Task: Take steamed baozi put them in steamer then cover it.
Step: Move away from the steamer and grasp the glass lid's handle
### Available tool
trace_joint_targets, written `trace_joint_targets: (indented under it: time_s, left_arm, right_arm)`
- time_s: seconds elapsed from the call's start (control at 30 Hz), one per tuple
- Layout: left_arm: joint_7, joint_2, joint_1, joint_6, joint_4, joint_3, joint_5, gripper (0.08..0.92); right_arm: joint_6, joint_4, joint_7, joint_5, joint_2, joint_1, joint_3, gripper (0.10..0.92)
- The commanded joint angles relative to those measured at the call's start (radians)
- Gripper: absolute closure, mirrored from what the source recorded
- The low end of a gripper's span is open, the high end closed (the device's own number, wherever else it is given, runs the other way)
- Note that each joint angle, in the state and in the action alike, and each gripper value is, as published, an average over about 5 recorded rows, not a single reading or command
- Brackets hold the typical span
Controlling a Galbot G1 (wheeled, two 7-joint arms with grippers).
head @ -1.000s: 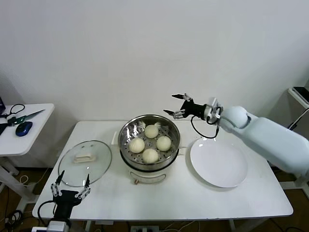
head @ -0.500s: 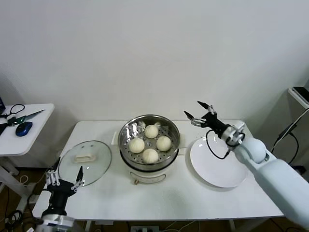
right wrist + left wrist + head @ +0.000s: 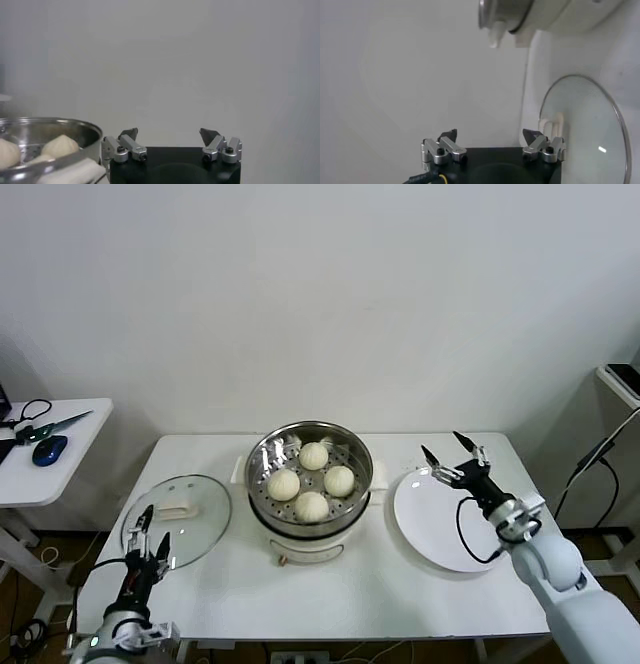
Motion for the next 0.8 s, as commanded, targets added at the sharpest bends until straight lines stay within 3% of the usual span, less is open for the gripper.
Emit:
trace_joint_targets:
  time_s: [0.03,0.37,0.8]
  left_arm:
    - [-0.028,0.069,-0.214,0.005,0.292,0.072,0.139,0.177]
    - [-0.037,0.053,-0.390,0.006,0.502,0.091,0.131,0.177]
    - [-0.074,0.044,-0.502,0.008,0.657,0.084,0.145,0.177]
  right_arm:
    - [-0.013,0.000,0.008,-0.100,0.081,-0.187,0.187,0.203]
    - [-0.016,-0.033,0.015,-0.143,0.103,-0.173,0.196,0.203]
    - [-0.003,-0.067,0.013,-0.164,0.126,-0.148,0.180,0.203]
